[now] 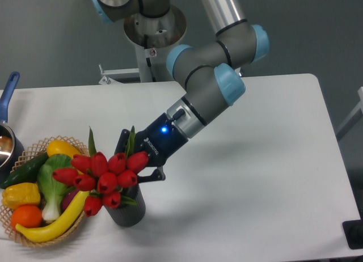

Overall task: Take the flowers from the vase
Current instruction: 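Lift the tulip bunch up out of the black vase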

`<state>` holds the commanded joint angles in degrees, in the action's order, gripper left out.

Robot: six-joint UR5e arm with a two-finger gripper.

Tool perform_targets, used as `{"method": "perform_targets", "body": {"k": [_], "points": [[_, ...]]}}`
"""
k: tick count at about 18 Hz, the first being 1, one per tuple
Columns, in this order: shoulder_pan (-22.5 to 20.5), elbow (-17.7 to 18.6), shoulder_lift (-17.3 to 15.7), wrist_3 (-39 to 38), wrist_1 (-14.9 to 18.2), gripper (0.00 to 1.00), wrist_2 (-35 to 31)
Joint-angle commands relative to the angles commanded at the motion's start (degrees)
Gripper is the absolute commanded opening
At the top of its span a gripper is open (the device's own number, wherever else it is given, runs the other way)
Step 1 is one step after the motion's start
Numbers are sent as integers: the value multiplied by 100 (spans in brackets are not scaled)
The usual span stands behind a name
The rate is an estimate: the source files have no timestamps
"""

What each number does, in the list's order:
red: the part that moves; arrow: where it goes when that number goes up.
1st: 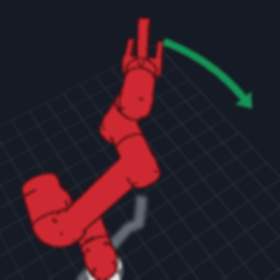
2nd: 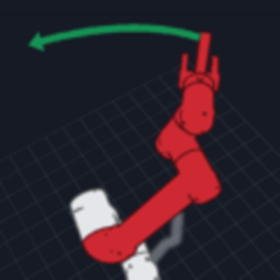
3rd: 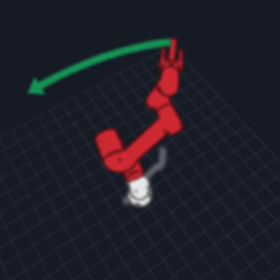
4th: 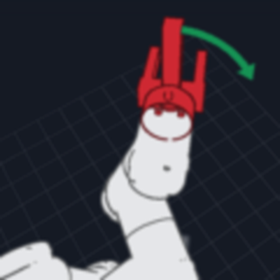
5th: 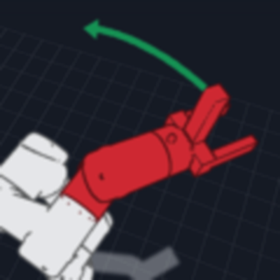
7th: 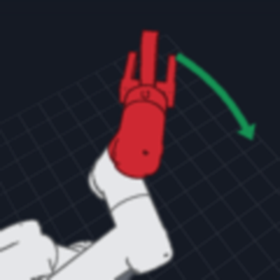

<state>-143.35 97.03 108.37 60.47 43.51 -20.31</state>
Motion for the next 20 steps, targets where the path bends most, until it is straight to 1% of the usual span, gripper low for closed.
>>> {"method": "perform_targets", "body": {"k": [5, 9, 12, 20], "points": [[-219, -123, -141, -158, 0, 0, 185], [-404, -228, -211, -413, 9, 0, 554], [-422, -342, -211, -413, 9, 0, 642], [-536, -466, -229, -624, 9, 0, 906]]}}
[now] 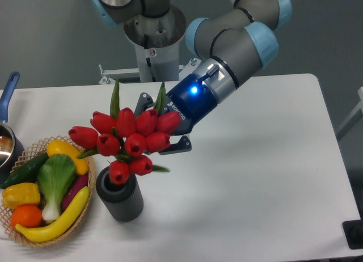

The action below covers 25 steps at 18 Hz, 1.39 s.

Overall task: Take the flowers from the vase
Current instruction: 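Lift the tulip bunch up out of the black vase, then carry the held tulips away from the vase over the table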

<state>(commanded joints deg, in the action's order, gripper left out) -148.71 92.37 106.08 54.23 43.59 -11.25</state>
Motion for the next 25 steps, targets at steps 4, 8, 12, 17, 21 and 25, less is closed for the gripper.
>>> {"method": "perform_targets", "body": {"k": [4, 8, 12, 17, 21, 25], "points": [[-131, -70, -35, -52, 0, 0, 18], [-430, -97, -35, -35, 9, 0, -26], [-685, -255, -53, -18, 26, 0, -787], [-834, 191, -88, 849, 44, 0, -2905], [-897, 307, -105, 1168, 79, 0, -3820], [-923, 509, -185, 1345, 228, 0, -5252]]}}
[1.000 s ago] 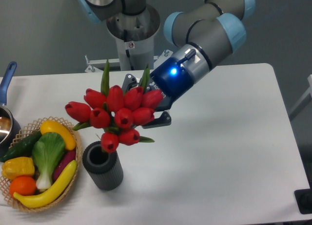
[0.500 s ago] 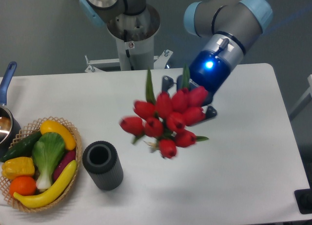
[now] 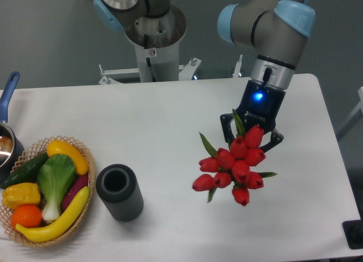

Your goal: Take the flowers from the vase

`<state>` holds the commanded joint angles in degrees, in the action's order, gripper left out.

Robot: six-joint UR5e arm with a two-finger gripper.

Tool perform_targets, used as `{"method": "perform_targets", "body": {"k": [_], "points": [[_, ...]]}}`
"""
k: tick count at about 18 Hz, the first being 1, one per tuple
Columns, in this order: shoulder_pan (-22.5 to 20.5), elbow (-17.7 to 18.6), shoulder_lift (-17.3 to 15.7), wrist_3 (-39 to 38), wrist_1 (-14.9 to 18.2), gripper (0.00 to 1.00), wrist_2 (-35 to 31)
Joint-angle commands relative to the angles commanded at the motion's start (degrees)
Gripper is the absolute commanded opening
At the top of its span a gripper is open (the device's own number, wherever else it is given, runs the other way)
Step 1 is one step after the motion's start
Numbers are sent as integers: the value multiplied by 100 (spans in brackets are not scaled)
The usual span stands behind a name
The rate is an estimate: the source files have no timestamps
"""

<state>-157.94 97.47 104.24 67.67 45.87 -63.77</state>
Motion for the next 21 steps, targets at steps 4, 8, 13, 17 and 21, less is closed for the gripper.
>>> {"method": "perform_targets", "body": {"k": [4, 8, 13, 17, 21], "points": [[-27, 27, 0, 96, 298, 0, -819], [-35, -35, 0, 360, 931, 0, -1478], [0, -17, 9, 492, 1187, 0, -1954], [17, -43, 17, 492, 1354, 0, -2095], [44, 27, 26, 483, 1371, 0, -2314]]}}
